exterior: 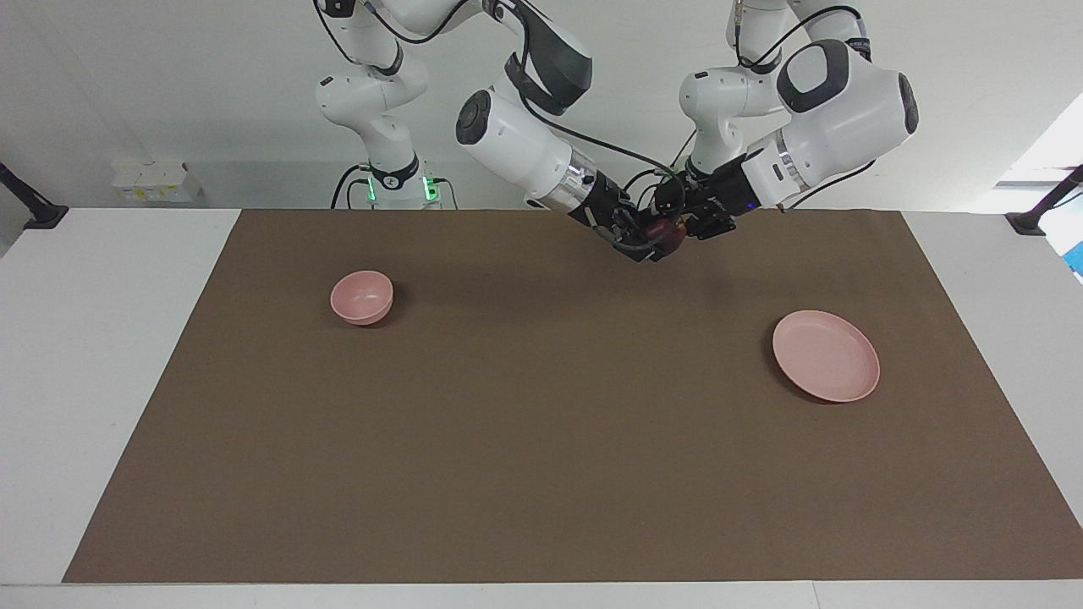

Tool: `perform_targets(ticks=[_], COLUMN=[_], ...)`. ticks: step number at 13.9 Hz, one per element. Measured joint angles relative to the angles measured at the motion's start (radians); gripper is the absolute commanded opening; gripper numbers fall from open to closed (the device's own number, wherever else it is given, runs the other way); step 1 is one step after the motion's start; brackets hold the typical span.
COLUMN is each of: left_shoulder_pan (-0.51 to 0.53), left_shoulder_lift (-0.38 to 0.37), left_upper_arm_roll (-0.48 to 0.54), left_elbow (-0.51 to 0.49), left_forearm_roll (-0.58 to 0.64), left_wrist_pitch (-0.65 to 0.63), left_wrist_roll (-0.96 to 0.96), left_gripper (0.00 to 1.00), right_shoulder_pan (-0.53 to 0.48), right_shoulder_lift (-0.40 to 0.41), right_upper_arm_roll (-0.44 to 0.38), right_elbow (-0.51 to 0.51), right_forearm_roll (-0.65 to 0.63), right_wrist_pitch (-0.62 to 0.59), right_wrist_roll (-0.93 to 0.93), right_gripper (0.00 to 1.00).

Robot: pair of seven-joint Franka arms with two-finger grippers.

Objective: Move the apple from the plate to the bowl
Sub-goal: 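Open the left gripper and pull it back while the right gripper holds the apple, then move the apple with the right gripper over the pink bowl and lower it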

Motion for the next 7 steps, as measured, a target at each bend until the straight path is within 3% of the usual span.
perform_targets(ticks=[5, 7], left_shoulder_pan=[0.005, 0.005], left_shoulder_lift=[-0.011, -0.01], left_upper_arm_roll=[0.036, 0.048], left_elbow=[0.111, 0.139], left_forearm_roll=[0.362, 0.435], left_wrist_pitch=[-0.132, -0.181], left_wrist_roll=[-0.029, -0.016], left_gripper=[1.0, 1.0], right_shoulder_pan=[-0.088, -0.124], right_shoulder_lift=[-0.05, -0.058], right_upper_arm_roll=[-0.002, -0.003], right_elbow=[0.058, 0.08], right_forearm_roll=[-0.2, -0.281], right_wrist_pitch=[-0.189, -0.245], right_wrist_roll=[-0.107, -0.175], right_gripper=[0.0, 0.0])
